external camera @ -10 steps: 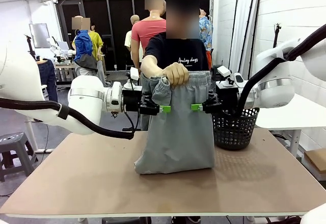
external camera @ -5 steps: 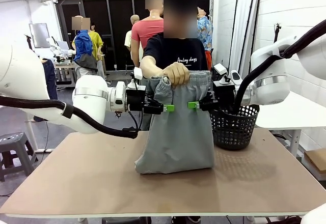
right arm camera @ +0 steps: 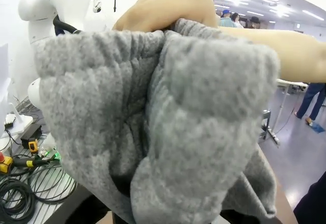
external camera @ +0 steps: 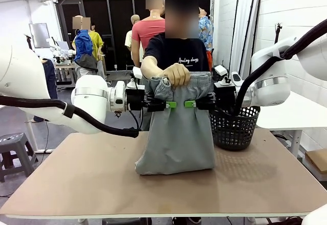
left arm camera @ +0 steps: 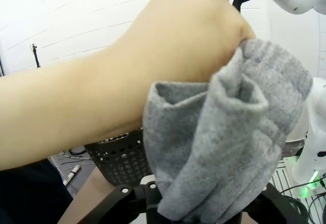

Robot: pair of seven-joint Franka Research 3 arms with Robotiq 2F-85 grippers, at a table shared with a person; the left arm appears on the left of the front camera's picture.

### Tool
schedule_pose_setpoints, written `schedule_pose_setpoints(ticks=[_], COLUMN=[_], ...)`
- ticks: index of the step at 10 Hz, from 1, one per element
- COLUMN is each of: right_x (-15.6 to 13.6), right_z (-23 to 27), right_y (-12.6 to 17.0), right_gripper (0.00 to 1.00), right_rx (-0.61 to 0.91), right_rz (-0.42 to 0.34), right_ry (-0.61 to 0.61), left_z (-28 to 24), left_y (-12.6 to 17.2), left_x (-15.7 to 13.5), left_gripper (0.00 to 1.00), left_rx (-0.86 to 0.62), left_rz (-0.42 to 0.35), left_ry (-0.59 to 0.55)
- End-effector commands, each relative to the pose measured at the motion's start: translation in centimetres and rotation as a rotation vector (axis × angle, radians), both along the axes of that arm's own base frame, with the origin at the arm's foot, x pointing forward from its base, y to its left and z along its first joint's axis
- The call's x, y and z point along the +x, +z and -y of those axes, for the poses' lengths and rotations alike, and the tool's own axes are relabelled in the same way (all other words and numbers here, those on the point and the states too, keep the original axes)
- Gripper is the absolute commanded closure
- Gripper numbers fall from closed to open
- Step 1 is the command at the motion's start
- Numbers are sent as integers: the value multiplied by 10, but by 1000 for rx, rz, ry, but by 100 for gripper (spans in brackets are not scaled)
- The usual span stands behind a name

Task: Fold the training pants.
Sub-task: Release the ends of the Training pants and then grab the overlapped ends.

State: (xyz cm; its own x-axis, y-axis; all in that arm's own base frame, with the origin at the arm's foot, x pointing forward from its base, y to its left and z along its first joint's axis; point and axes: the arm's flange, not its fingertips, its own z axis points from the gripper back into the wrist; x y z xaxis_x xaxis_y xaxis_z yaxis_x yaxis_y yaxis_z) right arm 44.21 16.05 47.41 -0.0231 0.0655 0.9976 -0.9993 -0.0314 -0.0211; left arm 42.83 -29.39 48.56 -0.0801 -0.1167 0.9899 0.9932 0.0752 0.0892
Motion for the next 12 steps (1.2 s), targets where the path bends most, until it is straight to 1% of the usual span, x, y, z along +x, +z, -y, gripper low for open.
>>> schedule_pose_setpoints(ticks=[1,3,6,7,8,9,12], right_x=[4,5,9,16,27,5,5], right_z=[-3,-3,-7,-10,-22,-2,-2], right_y=[5,4,-1,-1,-1,-4,-4], right_gripper=[100,100,100,100,100,100,100], right_rx=[14,7,-36,-72,-139,-25,-25], right_rz=[-32,-45,-64,-48,-33,-36,-36], right_ry=[15,32,36,34,40,24,24], left_z=[4,5,2,-2,-1,-1,-1], left_y=[-7,-9,-5,-5,-8,-8,-8], left_x=[2,4,2,6,3,3,3], left_gripper=[100,100,100,100,100,100,100], left_rx=[11,17,-9,-63,13,13,13], left_rz=[-8,-7,29,82,-5,-5,-5], left_ry=[18,17,27,7,13,13,13])
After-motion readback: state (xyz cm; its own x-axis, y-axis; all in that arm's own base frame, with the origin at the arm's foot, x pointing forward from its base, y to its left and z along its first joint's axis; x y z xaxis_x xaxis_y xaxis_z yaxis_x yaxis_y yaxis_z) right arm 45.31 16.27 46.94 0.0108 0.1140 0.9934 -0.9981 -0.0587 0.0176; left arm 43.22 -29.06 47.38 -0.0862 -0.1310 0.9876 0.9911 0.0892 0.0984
